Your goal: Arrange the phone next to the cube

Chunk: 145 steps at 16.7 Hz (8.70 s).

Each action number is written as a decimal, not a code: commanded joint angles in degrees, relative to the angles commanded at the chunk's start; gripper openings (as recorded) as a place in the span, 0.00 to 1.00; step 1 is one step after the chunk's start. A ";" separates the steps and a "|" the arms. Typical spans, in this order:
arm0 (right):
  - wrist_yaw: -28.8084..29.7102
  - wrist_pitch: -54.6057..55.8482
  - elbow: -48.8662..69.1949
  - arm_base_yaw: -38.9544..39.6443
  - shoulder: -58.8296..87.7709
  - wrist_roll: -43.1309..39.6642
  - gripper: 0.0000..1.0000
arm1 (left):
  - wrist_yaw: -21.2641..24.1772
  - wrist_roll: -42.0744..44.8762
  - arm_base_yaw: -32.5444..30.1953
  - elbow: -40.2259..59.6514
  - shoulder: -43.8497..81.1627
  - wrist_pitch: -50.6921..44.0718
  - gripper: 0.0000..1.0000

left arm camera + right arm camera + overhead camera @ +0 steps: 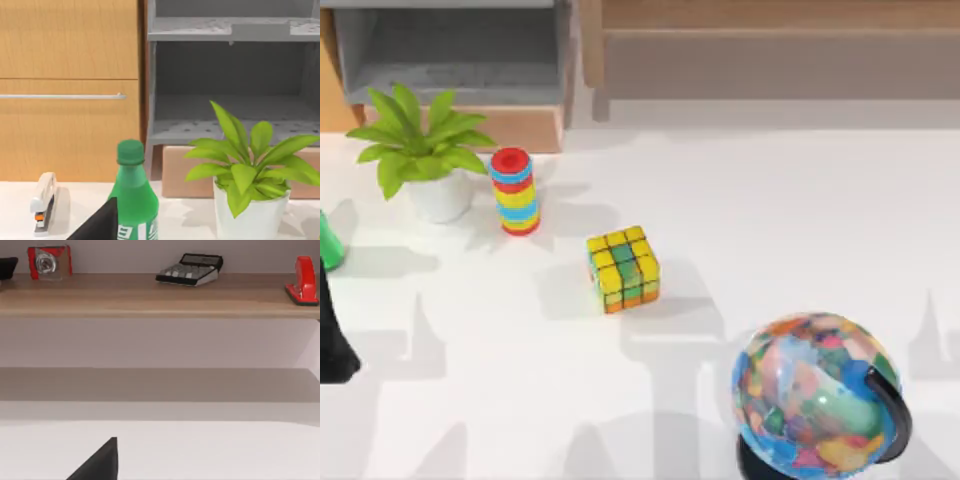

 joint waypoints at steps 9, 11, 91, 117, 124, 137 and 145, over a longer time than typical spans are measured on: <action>-2.24 -7.57 14.11 0.87 16.26 -12.31 1.00 | 0.00 0.00 0.00 0.00 0.00 0.00 1.00; -3.34 -12.03 21.50 0.89 26.21 -18.26 1.00 | 0.00 0.00 0.00 0.00 0.00 0.00 1.00; -0.41 -57.69 98.85 -18.66 122.32 -50.29 0.00 | 0.00 0.00 0.00 0.00 0.00 0.00 1.00; 0.33 -66.73 101.59 28.92 124.54 29.97 0.00 | 0.00 0.00 0.00 0.00 0.00 0.00 1.00; 0.18 -66.61 101.44 28.58 124.20 30.02 0.00 | 0.00 0.00 0.00 0.00 0.00 0.00 1.00; -2.52 -64.21 102.21 28.57 120.86 29.85 0.00 | 0.00 0.00 0.00 0.00 0.00 0.00 1.00; -4.50 -62.38 103.24 29.06 119.11 29.94 0.00 | 0.00 0.00 0.00 0.00 0.00 0.00 1.00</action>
